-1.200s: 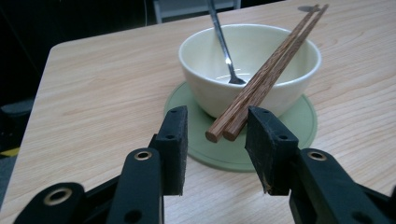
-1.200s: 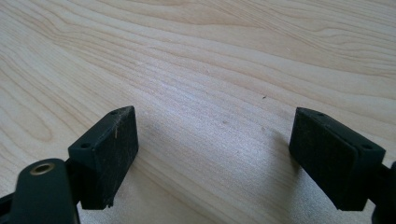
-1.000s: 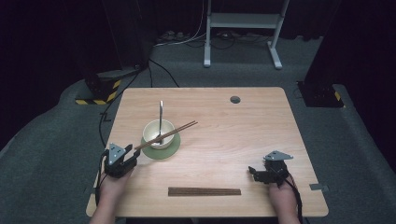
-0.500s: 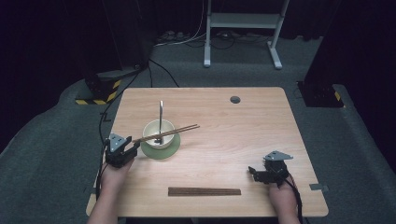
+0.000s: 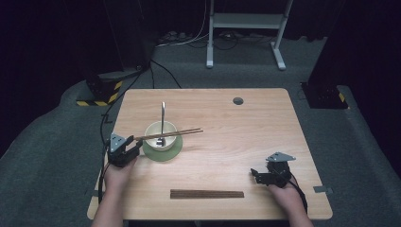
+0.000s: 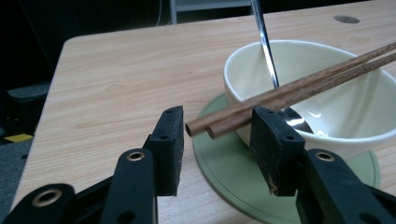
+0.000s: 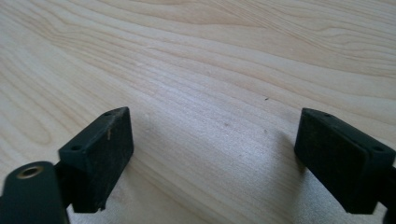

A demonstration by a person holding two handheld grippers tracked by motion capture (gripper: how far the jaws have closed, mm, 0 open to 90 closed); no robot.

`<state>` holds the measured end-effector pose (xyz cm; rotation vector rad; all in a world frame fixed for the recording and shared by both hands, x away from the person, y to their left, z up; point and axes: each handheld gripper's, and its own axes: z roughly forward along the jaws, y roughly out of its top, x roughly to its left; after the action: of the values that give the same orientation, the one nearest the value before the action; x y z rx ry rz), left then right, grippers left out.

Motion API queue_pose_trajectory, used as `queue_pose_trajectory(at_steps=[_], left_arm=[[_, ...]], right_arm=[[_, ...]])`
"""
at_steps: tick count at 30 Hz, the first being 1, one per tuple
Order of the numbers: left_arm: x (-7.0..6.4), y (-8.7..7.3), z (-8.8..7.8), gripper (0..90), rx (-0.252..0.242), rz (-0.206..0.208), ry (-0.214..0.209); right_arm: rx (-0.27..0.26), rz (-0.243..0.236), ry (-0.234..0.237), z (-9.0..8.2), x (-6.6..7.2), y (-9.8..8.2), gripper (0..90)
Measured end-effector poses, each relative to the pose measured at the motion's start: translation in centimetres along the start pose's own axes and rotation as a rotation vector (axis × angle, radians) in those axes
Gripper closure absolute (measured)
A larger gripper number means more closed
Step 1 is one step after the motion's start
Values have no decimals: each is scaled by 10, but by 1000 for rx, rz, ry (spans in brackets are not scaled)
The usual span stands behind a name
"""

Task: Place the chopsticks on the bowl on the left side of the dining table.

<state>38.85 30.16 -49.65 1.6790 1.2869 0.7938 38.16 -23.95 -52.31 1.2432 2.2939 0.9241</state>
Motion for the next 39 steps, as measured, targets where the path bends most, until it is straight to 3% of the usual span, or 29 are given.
queue_pose_trajectory(at_steps=[3,6,11,14,15,20,23,25,28,32,39], left_arm=[[1,-1,3,546,3,5,-7],[4,-1,3,547,-9,-10,-13],[12,-1,2,548,-7,-20,-8],[14,-1,-1,547,-10,-54,-7],[15,-1,-1,547,-12,-43,-8],[13,0,-1,548,-15,-38,-19],[11,-1,1,553,-17,-54,-24],[11,0,1,556,-23,-35,-24],[10,0,2,564,-27,-33,-22],[10,0,3,567,-31,-34,-27],[11,-1,3,569,-35,-48,-31]], right_arm=[[10,17,-19,0,2,1,114],[17,26,-77,-1,7,10,139],[-68,-2,-108,-6,25,43,139],[-112,-7,-91,-3,41,61,133],[-124,-16,-92,0,48,67,131],[-103,-30,-73,16,70,89,150],[-142,-39,-53,23,82,102,217],[-170,-42,-40,29,91,110,269],[-213,-17,-14,38,102,118,395],[-228,31,21,53,114,128,475],[-223,4,-15,81,134,144,537]])
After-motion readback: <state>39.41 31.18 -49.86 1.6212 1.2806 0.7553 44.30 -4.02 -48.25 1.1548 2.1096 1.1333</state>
